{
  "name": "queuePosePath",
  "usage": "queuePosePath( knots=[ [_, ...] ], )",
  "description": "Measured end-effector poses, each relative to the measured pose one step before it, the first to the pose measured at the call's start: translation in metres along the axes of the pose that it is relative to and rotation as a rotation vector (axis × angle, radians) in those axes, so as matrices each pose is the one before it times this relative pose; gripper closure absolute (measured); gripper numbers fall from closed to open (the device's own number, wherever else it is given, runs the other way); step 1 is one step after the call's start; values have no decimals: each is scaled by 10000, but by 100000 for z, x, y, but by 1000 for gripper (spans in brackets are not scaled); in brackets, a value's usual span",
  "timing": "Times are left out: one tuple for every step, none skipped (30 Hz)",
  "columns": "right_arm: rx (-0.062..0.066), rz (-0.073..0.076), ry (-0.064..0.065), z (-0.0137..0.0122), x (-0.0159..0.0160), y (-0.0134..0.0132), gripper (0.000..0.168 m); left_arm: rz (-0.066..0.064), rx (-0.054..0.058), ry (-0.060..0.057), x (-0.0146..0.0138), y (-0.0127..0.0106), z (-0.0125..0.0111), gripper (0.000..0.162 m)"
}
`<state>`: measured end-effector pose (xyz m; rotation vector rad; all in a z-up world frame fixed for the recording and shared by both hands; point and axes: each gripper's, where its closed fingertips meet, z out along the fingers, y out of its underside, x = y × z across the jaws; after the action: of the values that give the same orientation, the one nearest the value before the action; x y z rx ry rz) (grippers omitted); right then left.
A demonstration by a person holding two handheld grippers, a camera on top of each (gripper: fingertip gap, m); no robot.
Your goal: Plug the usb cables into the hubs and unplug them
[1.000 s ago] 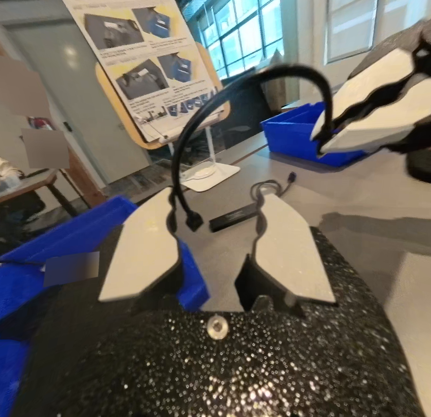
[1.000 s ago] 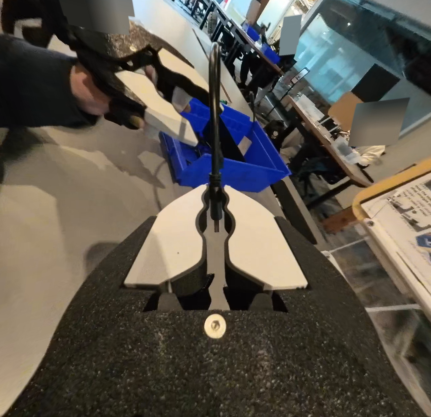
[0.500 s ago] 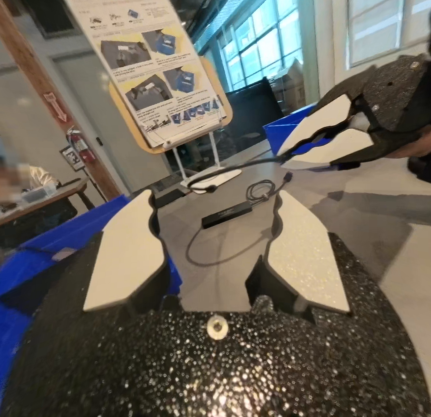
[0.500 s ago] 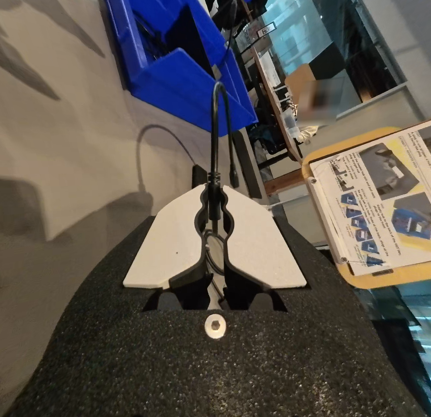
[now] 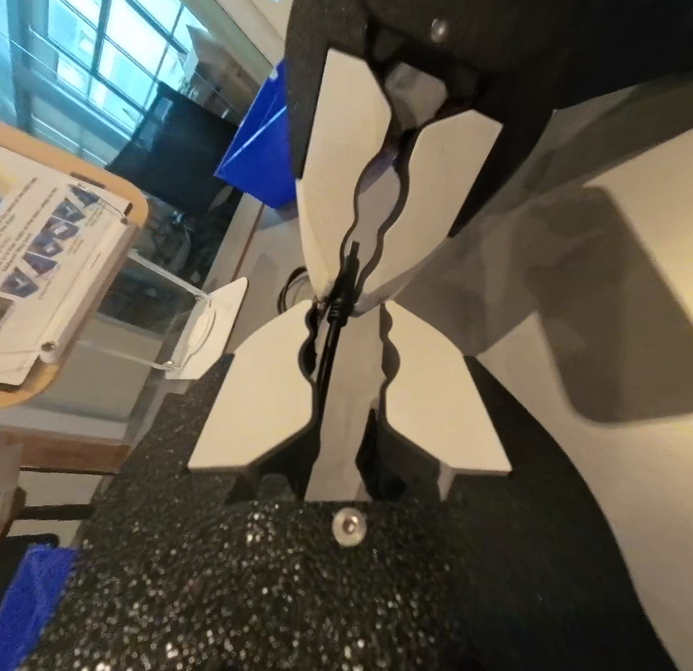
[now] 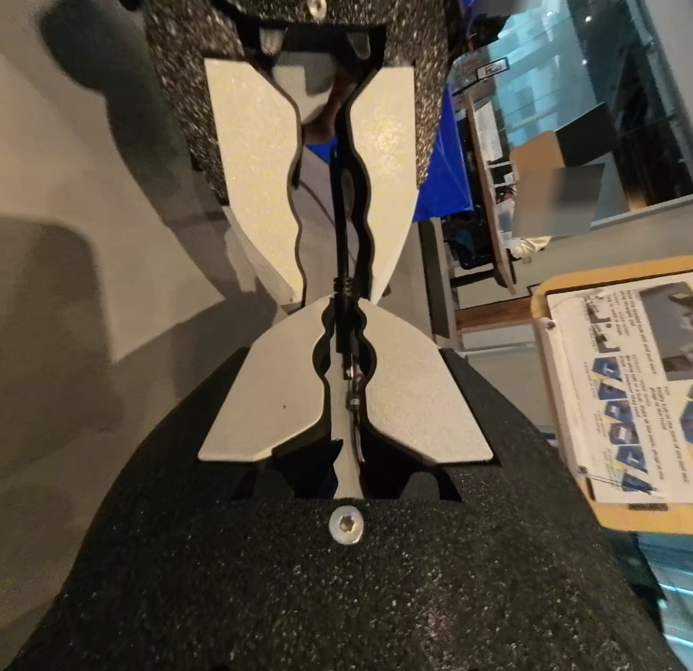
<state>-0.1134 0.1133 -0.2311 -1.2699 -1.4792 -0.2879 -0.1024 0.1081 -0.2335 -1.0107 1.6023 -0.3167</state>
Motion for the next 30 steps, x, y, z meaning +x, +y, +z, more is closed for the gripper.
queuePosePath(
  knots=[
    [67, 93, -81, 102, -119, -12, 159, -122, 29, 110, 102, 305, 56, 135],
    [30, 50, -14, 36, -20, -12, 159, -11, 62, 40, 43, 154, -21, 139],
    [49, 13, 12, 11, 28, -49, 159, 30, 36, -99, -119, 114, -44, 141],
    [50, 29, 17, 14, 17, -21, 159, 23, -25, -84, -95, 113, -36, 143],
    [45, 77, -17, 76, -79, 12, 159, 20, -77, -23, 2, 144, -26, 144],
    [29, 116, 11, 88, -46, 57, 159, 30, -92, -73, -19, 172, -1, 145],
    [51, 111, 94, 51, 55, 45, 157, 19, -74, -140, -88, 209, -15, 147],
    [116, 104, 149, -26, 132, -17, 153, -7, -84, -140, -124, 272, -50, 153],
    [197, 183, 123, -57, 113, -82, 150, -98, 85, 20, 67, 25, -82, 153],
    [203, 278, 20, -106, 34, -85, 149, -208, 142, 35, 34, -91, -109, 153],
    [113, 360, 15, -143, 94, 50, 149, -199, 93, 39, 0, -47, -105, 153],
    [123, 375, -36, -184, 79, 28, 148, -144, 65, 36, 18, 29, -89, 153],
    [134, 377, -81, -218, 59, -14, 147, -127, 85, 0, 9, 41, -84, 153],
    [111, 339, -21, -235, 171, -15, 147, -112, 89, -3, 22, 70, -102, 153],
    [117, 290, 22, -259, 232, -46, 146, -89, 117, -2, 28, 56, -130, 153],
    [127, 255, -30, -280, 179, -79, 145, -95, 154, 17, 31, 10, -146, 153],
    [139, 291, -121, -236, 44, -91, 145, -111, 147, 56, 48, -12, -127, 153],
    [166, 347, -195, -143, -50, -97, 144, -119, 120, 96, 69, -14, -83, 153],
    [172, 380, -253, -52, -136, -85, 142, -124, 95, 99, 58, -21, -19, 153],
    [187, 405, -283, 29, -216, -122, 140, -116, 61, 103, 85, -5, 17, 153],
    [188, 370, -290, 74, -273, -108, 140, -83, 33, 82, 100, 24, 31, 153],
    [85, 273, -183, 88, -157, 43, 139, -34, 43, 80, 137, 1, 27, 153],
    [-25, 146, -93, 71, -55, 176, 139, 3, 39, 106, 197, -2, 18, 153],
    [-7, 30, -18, 38, 13, 95, 141, 11, 32, 78, 147, -22, 4, 153],
    [82, -23, -38, -10, -61, -65, 146, 2, 27, 14, 42, -47, 4, 153],
    [112, -1, -119, -27, -180, -151, 150, -2, 36, -7, -18, -60, -31, 153],
    [89, 53, -115, 17, -157, -112, 154, -20, 63, -7, -32, -97, -74, 153],
    [58, 75, -55, 38, -55, -52, 154, -46, 50, 16, -27, -53, -82, 153],
    [11, 47, 6, 15, 35, 13, 154, -65, 42, 25, -24, -13, -57, 153],
    [-12, 43, 39, 17, 85, 73, 153, -70, 42, 31, -2, -1, -43, 153]
  ],
)
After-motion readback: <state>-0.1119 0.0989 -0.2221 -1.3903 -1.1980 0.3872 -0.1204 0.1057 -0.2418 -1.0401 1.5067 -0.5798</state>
